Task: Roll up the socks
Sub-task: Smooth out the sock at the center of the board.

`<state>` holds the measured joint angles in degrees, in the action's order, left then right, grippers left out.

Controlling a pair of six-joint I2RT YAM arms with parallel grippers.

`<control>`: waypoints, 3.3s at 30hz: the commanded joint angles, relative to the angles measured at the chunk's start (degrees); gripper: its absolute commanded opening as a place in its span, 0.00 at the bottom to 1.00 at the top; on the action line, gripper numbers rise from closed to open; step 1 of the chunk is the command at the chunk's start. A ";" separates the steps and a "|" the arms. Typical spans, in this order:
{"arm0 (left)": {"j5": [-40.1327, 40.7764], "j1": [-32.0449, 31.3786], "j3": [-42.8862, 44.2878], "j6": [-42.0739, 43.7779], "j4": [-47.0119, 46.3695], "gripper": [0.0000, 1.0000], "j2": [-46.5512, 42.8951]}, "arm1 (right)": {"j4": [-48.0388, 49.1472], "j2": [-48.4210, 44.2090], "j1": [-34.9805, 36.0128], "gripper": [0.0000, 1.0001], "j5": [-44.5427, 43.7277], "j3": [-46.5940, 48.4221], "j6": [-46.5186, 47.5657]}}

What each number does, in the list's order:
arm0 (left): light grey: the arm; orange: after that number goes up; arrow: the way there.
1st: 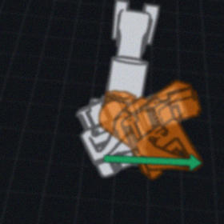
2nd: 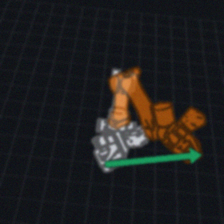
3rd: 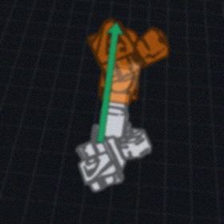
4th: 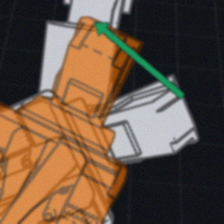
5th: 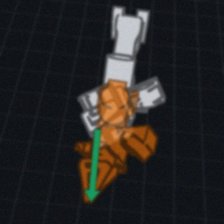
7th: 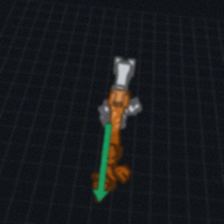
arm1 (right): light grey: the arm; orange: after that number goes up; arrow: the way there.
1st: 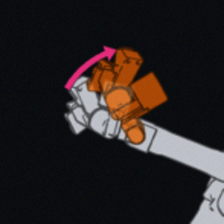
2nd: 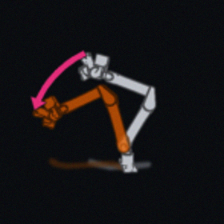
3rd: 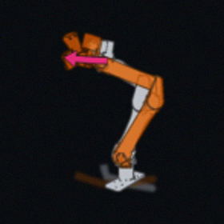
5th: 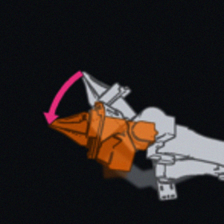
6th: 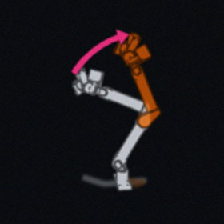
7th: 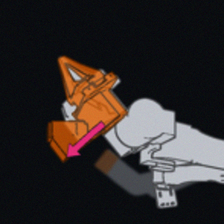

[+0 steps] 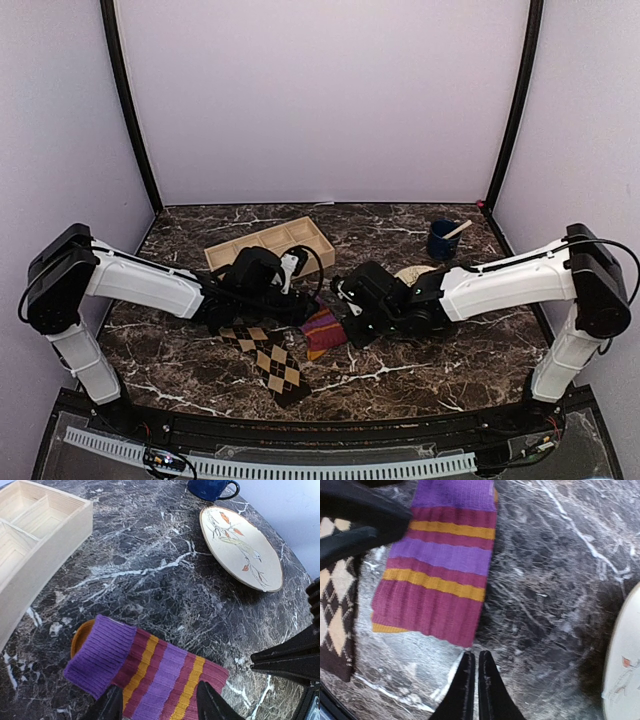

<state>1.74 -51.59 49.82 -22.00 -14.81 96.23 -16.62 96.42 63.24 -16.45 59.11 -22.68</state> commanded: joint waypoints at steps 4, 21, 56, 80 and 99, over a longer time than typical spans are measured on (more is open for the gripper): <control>-9.47 3.02 3.27 0.35 -2.58 0.49 3.76 | 16.89 -1.80 0.56 0.00 8.93 -4.02 -2.62; -13.76 5.66 6.08 -1.60 1.19 0.46 9.99 | 26.51 5.01 0.57 0.00 19.05 -4.64 -4.90; -14.71 7.88 9.30 -2.88 8.41 0.45 17.07 | 25.51 4.80 0.65 0.13 16.72 -5.79 -6.65; -20.83 10.24 7.56 -4.46 6.19 0.39 17.68 | 29.75 15.15 -1.28 0.01 18.13 -3.33 -8.21; -20.79 11.51 11.97 -3.04 8.27 0.39 20.28 | 19.69 13.77 -0.19 0.00 21.96 -5.01 -14.94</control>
<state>-20.88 -40.73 61.21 -25.93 -12.45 113.47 10.55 110.19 62.19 3.73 55.88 -35.42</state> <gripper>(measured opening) 0.384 0.007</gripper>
